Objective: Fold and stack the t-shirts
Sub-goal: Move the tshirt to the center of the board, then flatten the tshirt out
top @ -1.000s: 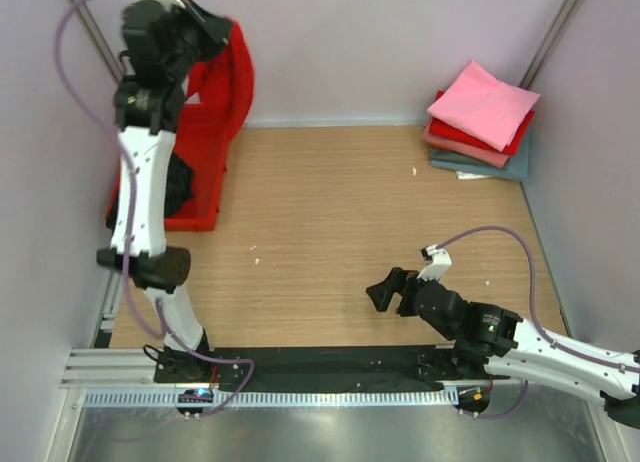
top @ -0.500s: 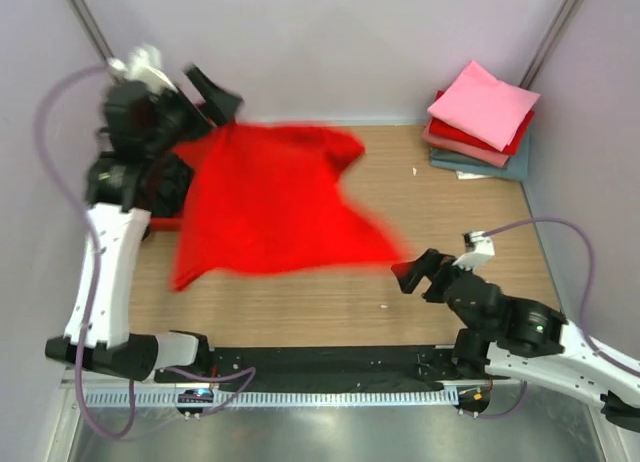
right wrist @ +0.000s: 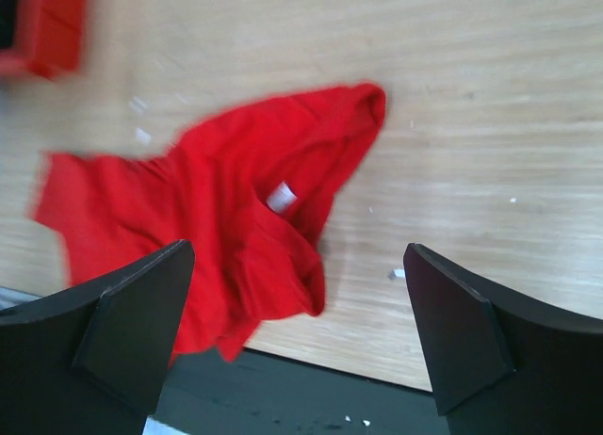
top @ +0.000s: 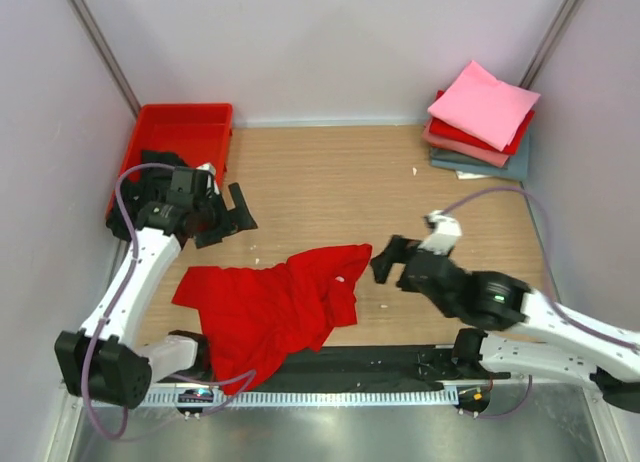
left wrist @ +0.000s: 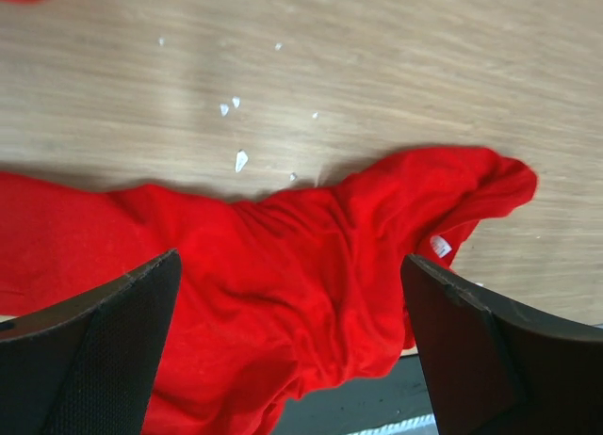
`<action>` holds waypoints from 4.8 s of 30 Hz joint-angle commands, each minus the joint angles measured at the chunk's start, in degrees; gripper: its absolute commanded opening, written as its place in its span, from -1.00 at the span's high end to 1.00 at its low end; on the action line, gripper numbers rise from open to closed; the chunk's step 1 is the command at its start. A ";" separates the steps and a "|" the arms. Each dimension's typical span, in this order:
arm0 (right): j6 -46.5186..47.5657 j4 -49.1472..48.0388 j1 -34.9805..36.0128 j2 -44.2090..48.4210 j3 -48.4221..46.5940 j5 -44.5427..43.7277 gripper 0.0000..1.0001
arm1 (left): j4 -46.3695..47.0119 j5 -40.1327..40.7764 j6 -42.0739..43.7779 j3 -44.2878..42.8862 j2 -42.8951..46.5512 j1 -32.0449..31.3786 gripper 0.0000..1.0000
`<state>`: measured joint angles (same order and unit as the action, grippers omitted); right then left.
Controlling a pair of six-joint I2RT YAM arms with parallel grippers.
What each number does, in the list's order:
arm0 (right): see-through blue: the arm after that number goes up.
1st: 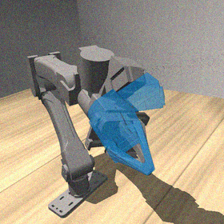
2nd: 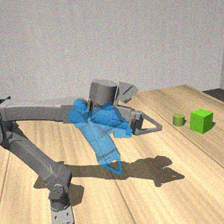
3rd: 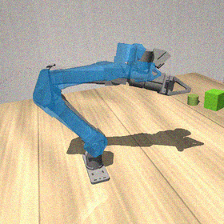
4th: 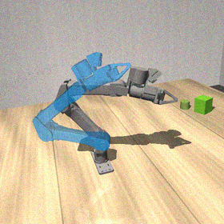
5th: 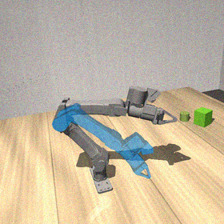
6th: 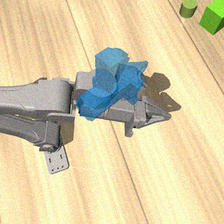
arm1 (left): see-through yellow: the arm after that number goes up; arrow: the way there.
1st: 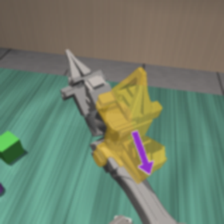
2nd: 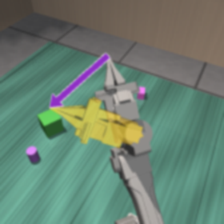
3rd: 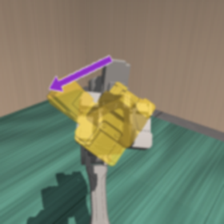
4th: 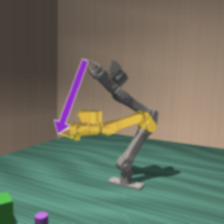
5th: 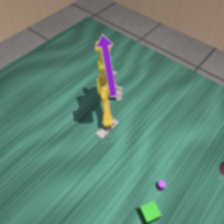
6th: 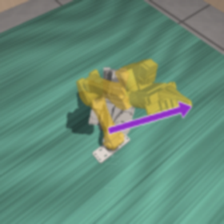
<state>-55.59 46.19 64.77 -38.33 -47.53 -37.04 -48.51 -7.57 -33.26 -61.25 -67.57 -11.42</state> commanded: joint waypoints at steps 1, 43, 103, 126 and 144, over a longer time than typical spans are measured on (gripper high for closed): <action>2.33 -5.49 0.27 -15.95 -0.46 5.56 -1.00 | -0.79 3.60 2.93 -3.43 4.54 -0.27 -0.99; 18.86 -13.95 -42.89 -22.68 1.56 20.95 -0.86 | -2.01 1.94 -4.61 11.78 23.20 -7.02 -0.84; 19.21 -14.20 -42.89 -19.68 8.51 20.25 -0.96 | -8.51 26.37 -55.43 21.29 -5.29 -77.70 1.00; 10.24 -20.08 -42.89 -15.02 19.23 29.83 -0.84 | -13.02 31.84 -1.21 -7.91 8.86 -20.07 1.00; 15.42 -32.22 -43.06 -30.49 17.30 21.74 0.25 | -0.09 20.76 5.92 1.40 4.55 -3.96 1.00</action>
<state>-41.41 18.46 21.93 -67.40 -28.21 -12.64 -52.60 14.41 -29.12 -59.88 -63.37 -16.23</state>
